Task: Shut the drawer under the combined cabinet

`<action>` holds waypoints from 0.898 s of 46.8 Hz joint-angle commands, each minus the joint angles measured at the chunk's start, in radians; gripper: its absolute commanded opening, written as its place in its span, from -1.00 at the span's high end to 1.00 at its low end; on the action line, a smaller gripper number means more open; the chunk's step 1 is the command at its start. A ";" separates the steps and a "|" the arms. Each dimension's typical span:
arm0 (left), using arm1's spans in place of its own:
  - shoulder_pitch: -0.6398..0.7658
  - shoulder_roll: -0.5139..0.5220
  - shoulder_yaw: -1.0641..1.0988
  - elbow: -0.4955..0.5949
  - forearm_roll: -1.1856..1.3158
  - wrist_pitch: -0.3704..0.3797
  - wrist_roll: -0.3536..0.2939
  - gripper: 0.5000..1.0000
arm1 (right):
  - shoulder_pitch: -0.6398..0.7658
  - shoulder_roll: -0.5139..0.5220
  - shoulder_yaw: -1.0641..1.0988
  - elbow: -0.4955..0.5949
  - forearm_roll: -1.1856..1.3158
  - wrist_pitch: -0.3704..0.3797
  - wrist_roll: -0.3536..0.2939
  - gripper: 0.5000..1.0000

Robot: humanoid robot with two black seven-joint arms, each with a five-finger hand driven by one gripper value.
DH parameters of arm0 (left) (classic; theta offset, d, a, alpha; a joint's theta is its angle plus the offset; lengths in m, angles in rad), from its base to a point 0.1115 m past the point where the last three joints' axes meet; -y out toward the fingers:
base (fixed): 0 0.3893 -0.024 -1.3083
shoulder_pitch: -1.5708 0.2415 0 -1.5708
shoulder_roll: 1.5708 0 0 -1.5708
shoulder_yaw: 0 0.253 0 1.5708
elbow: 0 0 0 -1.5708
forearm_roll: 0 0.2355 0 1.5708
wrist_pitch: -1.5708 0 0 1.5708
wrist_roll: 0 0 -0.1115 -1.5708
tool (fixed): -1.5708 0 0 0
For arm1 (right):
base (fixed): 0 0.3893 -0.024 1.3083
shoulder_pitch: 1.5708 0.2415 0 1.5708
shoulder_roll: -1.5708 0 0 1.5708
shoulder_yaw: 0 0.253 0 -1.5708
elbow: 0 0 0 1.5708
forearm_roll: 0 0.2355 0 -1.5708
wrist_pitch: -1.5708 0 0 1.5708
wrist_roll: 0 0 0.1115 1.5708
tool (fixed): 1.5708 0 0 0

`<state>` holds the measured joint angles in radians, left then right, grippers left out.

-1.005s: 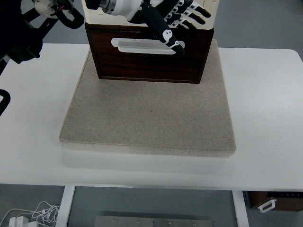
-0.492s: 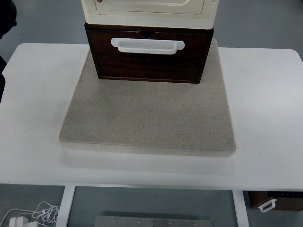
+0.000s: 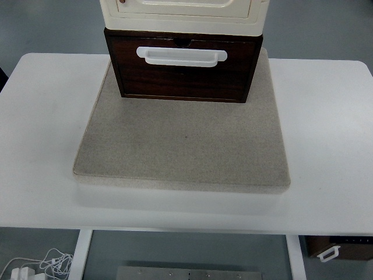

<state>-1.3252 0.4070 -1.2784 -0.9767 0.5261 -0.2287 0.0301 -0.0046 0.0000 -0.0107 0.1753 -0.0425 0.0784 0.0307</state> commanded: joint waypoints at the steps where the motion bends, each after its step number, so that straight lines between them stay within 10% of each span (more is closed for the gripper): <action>1: 0.001 0.007 -0.002 0.052 -0.005 0.074 -0.001 -1.00 | 0.000 0.000 0.000 0.000 0.001 0.000 0.000 -0.81; 26: 0.023 0.090 0.016 0.427 -0.190 0.129 0.008 -1.00 | 0.000 0.000 0.000 0.000 0.001 0.000 0.000 -0.81; 42: 0.211 0.089 0.021 0.466 -0.382 0.060 0.013 -1.00 | 0.000 0.000 0.000 0.000 0.000 0.000 0.000 -0.81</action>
<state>-1.1479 0.4957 -1.2604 -0.5111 0.1593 -0.1600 0.0393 -0.0047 0.0000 -0.0107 0.1753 -0.0422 0.0784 0.0308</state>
